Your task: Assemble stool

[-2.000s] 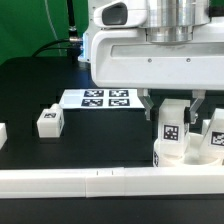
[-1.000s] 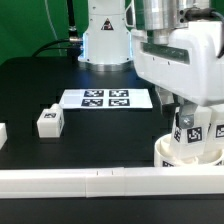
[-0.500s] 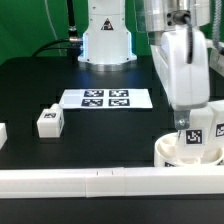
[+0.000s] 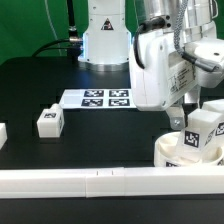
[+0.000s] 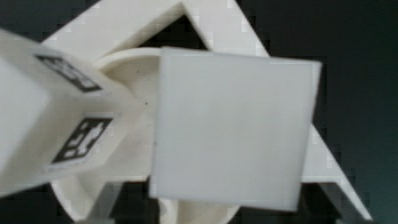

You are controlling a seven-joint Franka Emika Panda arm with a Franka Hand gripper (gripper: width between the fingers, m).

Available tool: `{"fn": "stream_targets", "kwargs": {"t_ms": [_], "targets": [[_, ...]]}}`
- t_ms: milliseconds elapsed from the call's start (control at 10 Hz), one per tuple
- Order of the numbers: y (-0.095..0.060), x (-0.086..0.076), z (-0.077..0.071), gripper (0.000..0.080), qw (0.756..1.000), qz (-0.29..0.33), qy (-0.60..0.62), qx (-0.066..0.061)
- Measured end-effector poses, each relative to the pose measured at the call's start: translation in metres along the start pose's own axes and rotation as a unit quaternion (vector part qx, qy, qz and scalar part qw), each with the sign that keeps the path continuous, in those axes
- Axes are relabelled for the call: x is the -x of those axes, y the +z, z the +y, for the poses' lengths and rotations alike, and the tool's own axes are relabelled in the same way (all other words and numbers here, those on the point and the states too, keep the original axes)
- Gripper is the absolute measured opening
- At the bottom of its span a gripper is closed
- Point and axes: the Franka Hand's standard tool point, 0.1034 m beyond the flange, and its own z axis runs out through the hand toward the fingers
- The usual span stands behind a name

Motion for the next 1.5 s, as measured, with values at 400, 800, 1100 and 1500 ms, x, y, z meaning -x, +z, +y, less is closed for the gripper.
{"fn": "stream_targets", "kwargs": {"t_ms": [400,800,1100,1500], "targets": [[0.003,0.008,0.007,0.0331,0.998,-0.029,0.063,0.006],[0.004,0.011,0.011,0.033,0.997,-0.036,0.074,0.01],[0.005,0.012,0.012,0.0429,0.998,-0.04,0.056,0.011],[-0.015,0.026,0.005,0.0636,0.998,-0.056,-0.02,0.007]]}}
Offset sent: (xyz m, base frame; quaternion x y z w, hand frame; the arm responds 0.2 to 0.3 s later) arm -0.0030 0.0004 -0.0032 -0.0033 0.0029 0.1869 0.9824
